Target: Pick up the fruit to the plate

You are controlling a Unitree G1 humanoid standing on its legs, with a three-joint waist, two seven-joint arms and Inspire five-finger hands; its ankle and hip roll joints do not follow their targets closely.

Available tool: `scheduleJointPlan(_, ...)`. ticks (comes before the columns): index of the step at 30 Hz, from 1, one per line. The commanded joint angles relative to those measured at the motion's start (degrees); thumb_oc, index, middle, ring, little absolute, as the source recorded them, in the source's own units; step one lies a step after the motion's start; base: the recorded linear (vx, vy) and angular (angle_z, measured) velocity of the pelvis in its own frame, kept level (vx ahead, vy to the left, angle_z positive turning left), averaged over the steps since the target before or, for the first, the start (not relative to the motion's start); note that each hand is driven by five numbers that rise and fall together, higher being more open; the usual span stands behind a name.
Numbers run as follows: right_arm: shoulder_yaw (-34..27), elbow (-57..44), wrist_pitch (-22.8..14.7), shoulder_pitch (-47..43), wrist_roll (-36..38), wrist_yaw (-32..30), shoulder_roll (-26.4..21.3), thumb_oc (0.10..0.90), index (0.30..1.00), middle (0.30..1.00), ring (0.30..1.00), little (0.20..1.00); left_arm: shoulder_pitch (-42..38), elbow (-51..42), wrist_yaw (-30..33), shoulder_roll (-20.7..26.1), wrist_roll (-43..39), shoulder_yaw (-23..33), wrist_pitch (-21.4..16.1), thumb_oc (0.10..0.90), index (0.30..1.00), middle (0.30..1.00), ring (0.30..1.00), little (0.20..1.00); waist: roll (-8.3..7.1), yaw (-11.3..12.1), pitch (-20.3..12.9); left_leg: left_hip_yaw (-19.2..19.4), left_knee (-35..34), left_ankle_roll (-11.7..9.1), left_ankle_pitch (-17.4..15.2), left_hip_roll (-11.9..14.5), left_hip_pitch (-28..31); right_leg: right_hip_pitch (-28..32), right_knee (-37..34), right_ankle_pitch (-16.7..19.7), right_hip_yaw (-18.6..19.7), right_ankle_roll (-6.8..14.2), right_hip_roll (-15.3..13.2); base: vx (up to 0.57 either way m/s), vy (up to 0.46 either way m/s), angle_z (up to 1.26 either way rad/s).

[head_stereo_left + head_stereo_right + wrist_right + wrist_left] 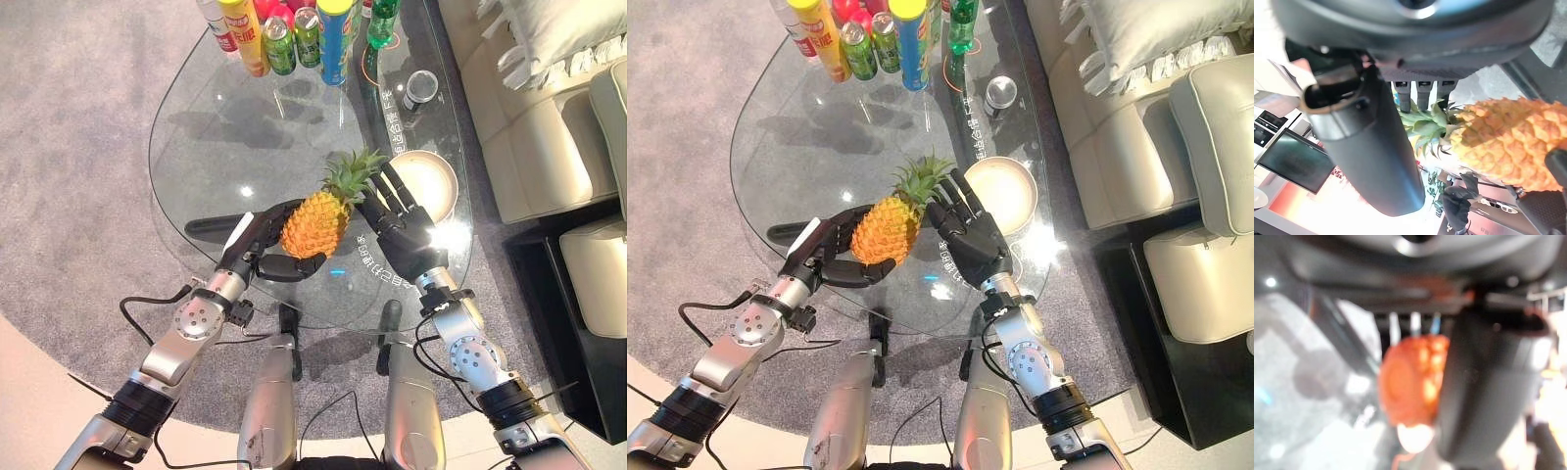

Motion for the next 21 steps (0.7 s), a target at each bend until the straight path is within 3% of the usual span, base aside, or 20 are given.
scheduleJointPlan(1,1.6,-9.9,-2.1,-6.5,1.3,8.1,2.9,0.800,0.900,0.900,0.900,0.900,-4.3,-11.5,-4.8,0.0,0.2,-5.2,-6.0,0.100,0.300,0.300,0.300,0.200,1.41,-0.9,-1.5,1.4,6.3,4.6,-4.2,-7.8,-3.4,1.8,-2.8,1.4,-4.6,-1.4,4.3,0.00,0.000,0.00)
scheduleJointPlan(7,1.0,-8.2,-3.5,-7.3,2.2,1.9,3.0,0.800,0.900,0.900,0.900,0.900,-5.5,-11.4,-7.1,0.2,3.0,-6.9,-7.4,0.100,0.300,0.300,0.300,0.200,1.61,-1.2,-1.5,1.6,5.9,4.8,-3.9,-7.8,-3.4,1.5,-3.0,1.6,-4.4,-1.4,4.4,0.00,0.000,0.00)
scheduleJointPlan(11,1.2,-6.8,-4.2,-7.9,3.3,-1.6,3.0,0.800,0.900,0.900,0.900,0.900,-6.9,-12.2,-7.8,1.1,6.6,-9.1,-10.4,0.100,0.300,0.300,0.300,0.200,1.70,-1.3,-1.5,1.8,5.7,4.8,-3.9,-7.7,-3.4,1.5,-3.0,1.8,-4.3,-1.4,4.4,0.00,0.000,0.00)
scheduleJointPlan(15,2.3,-4.6,-4.7,-8.6,3.9,-6.5,2.9,0.800,0.900,0.900,0.900,0.900,-9.8,-13.4,-3.7,2.8,12.9,-12.2,-14.8,0.100,0.300,0.300,0.300,0.200,1.75,-1.5,-1.5,2.0,5.4,4.8,-3.7,-7.6,-3.4,1.3,-3.2,1.9,-4.2,-1.4,4.3,0.00,0.000,0.00)
scheduleJointPlan(21,3.6,-3.5,-3.8,-8.3,3.5,-8.7,3.2,0.800,0.900,0.900,0.900,0.900,-11.0,-13.5,1.3,3.7,15.6,-13.1,-16.2,0.100,0.300,0.300,0.300,0.200,1.68,-1.5,-1.5,2.2,5.3,4.9,-3.7,-7.7,-3.3,1.3,-3.4,2.0,-4.2,-1.4,4.3,0.00,0.000,0.00)
